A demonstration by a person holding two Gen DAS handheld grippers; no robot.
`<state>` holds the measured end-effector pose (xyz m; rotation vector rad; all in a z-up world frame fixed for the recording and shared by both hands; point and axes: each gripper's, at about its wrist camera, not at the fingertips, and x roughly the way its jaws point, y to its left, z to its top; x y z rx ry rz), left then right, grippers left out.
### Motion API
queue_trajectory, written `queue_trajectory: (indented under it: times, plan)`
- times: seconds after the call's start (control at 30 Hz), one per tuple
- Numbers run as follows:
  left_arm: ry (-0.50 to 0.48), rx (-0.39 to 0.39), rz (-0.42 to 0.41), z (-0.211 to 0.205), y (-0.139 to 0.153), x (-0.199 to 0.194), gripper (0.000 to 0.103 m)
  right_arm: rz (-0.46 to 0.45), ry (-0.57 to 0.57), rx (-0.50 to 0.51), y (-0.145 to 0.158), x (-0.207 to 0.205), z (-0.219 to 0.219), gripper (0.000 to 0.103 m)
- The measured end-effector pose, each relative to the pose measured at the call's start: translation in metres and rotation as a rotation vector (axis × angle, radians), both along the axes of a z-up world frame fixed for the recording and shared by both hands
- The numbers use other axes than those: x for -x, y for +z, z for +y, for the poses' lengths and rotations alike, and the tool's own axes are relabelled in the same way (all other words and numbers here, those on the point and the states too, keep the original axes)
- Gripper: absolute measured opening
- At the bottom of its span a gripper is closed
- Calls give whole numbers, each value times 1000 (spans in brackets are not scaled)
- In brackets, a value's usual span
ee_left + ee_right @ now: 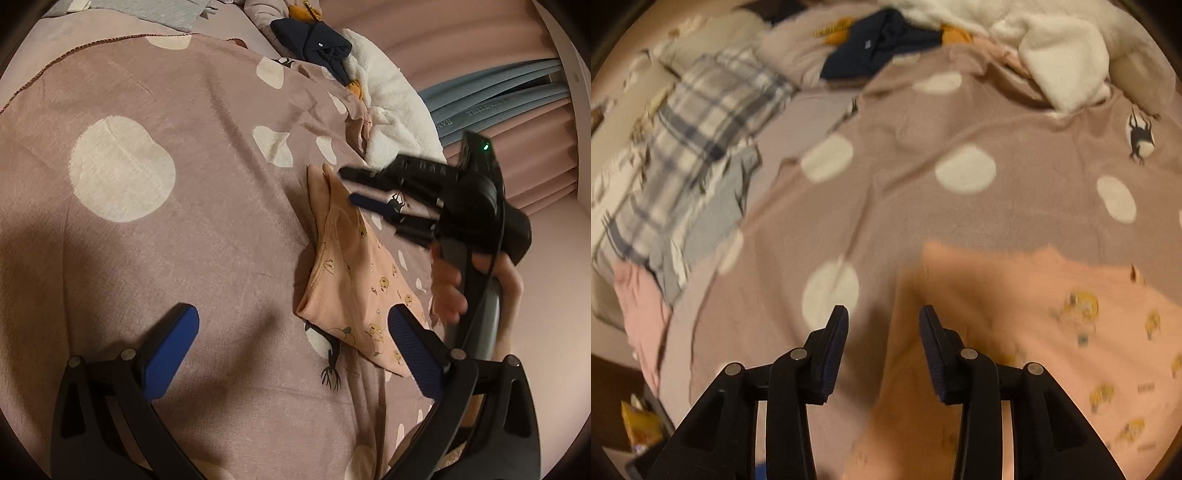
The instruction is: Fold small clothes
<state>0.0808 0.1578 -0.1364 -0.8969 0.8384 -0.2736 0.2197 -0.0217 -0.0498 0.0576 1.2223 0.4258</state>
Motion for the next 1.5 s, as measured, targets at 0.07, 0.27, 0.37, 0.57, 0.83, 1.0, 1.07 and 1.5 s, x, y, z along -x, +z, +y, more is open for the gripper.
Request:
queue_trajectory:
  times: [0.07,0.27,0.37,0.57,0.83,1.0,1.07,1.5]
  plan:
    - [3,-10,-3,0,1,1,102,76,27,-32,-14,4,0,37]
    - [0,-43,-16,-3,0,3,102,63,-73,127,-43,6,-6,21]
    - [-7,-49,-14,-3,-1,2,102,77,-82,110,-37,9,-7,21]
    - [7,-36,-6,-2,-2,1,102,78,-54,171,-45,13,-2,16]
    - [4,-14,-8,1,-2,2,102,27,-33,-45,-26,19,-2,6]
    - [3,-51,2,-3,-2,1,102,31,11,-50,-27,21,-3,14]
    - [8,-69,2,-6,-1,1,102,163,42,-218,-33,28,-13,37]
    - [-109,1,-38,-33,2,-12,102,41,-156,-343,4,105,-134,81]
